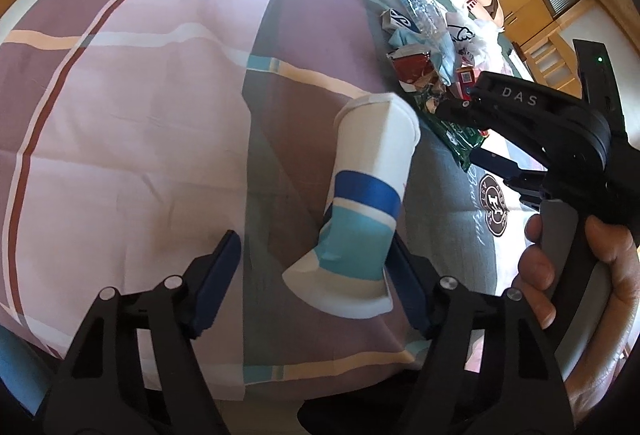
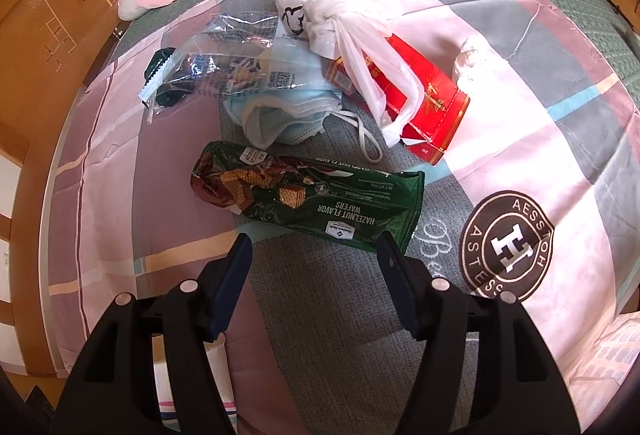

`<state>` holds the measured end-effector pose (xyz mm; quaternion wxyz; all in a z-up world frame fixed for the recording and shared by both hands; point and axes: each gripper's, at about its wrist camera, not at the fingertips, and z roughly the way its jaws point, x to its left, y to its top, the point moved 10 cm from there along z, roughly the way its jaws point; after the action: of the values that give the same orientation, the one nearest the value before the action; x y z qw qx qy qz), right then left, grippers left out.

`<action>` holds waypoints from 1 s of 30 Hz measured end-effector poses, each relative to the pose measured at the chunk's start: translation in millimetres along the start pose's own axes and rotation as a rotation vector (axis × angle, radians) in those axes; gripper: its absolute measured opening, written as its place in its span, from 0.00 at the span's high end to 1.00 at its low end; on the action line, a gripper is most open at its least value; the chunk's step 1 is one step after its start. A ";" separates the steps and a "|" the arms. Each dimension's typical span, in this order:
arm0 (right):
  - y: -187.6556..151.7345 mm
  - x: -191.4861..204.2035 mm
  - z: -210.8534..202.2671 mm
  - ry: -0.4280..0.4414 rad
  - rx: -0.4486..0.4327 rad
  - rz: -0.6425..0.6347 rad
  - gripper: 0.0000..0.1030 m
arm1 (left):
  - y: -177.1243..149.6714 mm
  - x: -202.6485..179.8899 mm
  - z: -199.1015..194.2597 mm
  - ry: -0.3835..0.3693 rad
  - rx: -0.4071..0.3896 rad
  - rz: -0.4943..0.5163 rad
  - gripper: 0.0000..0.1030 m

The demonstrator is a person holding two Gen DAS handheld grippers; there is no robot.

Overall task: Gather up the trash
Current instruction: 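Move the right tool over the green wafer bag while the left tool holds the cup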

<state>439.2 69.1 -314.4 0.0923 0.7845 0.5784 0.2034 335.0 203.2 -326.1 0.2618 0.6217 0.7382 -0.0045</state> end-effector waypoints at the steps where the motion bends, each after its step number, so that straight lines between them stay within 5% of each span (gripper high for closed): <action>1: 0.2 -0.4 0.0 0.000 -0.001 0.002 0.38 | -0.4 -0.2 0.3 -0.002 0.001 0.001 0.28; 11: 12.1 -11.8 -13.3 0.047 -0.065 0.089 0.38 | 2.8 0.3 4.3 -0.020 -0.020 -0.013 0.25; 15: 19.5 -12.5 -20.4 0.072 -0.101 0.103 0.27 | 3.3 3.2 3.5 -0.006 -0.029 -0.010 0.33; 19: 25.3 3.9 -9.3 0.013 -0.109 -0.028 0.21 | 3.8 8.3 1.2 -0.003 -0.034 -0.025 0.40; 23: 26.8 22.4 11.1 -0.161 -0.114 -0.293 0.20 | 4.4 10.1 -0.5 -0.020 -0.033 -0.045 0.40; 30: 17.2 26.2 42.7 -0.153 -0.011 -0.370 0.21 | 4.6 10.7 -2.0 -0.020 -0.029 -0.051 0.41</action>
<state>478.8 92.3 -340.7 0.1761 0.6777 0.7028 0.1260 337.5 214.7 -327.2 0.2780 0.5987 0.7511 -0.0069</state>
